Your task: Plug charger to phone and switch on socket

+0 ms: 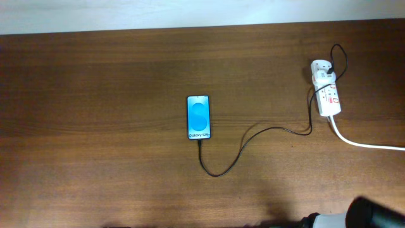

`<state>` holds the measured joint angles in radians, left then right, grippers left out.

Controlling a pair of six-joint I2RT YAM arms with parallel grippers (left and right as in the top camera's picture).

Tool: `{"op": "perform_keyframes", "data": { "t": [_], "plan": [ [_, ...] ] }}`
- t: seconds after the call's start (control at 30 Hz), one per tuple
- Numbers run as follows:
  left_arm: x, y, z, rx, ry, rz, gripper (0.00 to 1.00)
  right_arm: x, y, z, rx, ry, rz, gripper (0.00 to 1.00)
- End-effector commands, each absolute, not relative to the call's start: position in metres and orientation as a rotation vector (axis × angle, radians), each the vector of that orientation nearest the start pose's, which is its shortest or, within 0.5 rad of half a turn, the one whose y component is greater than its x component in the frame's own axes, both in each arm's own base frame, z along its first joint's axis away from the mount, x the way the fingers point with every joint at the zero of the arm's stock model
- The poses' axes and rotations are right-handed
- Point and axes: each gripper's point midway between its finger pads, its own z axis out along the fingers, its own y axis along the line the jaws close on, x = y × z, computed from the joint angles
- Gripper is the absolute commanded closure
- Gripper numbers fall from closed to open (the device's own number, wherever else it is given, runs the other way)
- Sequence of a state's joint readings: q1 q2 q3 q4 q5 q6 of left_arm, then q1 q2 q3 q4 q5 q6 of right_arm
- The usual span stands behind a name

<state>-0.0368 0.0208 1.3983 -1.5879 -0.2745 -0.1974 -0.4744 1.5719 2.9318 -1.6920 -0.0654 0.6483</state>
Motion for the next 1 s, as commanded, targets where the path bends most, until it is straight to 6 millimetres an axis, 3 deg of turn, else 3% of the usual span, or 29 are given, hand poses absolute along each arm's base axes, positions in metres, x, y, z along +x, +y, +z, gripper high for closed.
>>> {"op": "perform_keyframes", "data": {
  "t": [0.0,0.13,0.27,0.37,0.47,0.67,0.8,0.83,0.9,0.97],
  "plan": [
    [-0.025,0.049,0.319,-0.347,1.733,0.102,0.01,0.200,-0.087,0.560,0.918,1.613,0.173,0.88],
    [-0.025,0.049,0.319,-0.356,1.729,0.109,0.01,0.158,-0.043,0.581,0.775,1.557,0.282,0.76],
    [-0.025,0.049,0.320,-0.356,1.728,0.109,0.01,0.122,0.002,0.595,0.678,1.494,0.455,0.76],
    [-0.025,0.049,0.320,-0.356,1.728,0.109,0.01,0.113,0.010,0.608,0.776,1.387,0.619,0.76],
    [-0.025,0.049,0.320,-0.356,1.725,0.108,0.01,0.116,0.015,0.627,0.702,1.350,0.650,0.76],
    [-0.027,0.047,0.320,-0.398,1.717,0.144,0.01,0.118,0.022,0.609,0.725,1.426,0.687,0.76],
    [-0.030,0.044,0.308,-0.410,1.768,0.155,0.01,0.113,0.028,0.607,0.694,1.436,0.714,0.76],
    [-0.027,0.039,0.313,-0.396,1.750,0.119,0.01,0.112,0.030,0.606,0.678,1.441,0.729,0.76],
    [-0.014,0.038,0.350,-0.424,1.587,0.044,0.01,0.107,0.038,0.606,0.607,1.460,0.759,0.75],
    [0.013,0.040,0.368,-0.423,1.510,0.030,0.01,0.100,0.044,0.604,0.497,1.469,0.763,0.71]
  ]
}}
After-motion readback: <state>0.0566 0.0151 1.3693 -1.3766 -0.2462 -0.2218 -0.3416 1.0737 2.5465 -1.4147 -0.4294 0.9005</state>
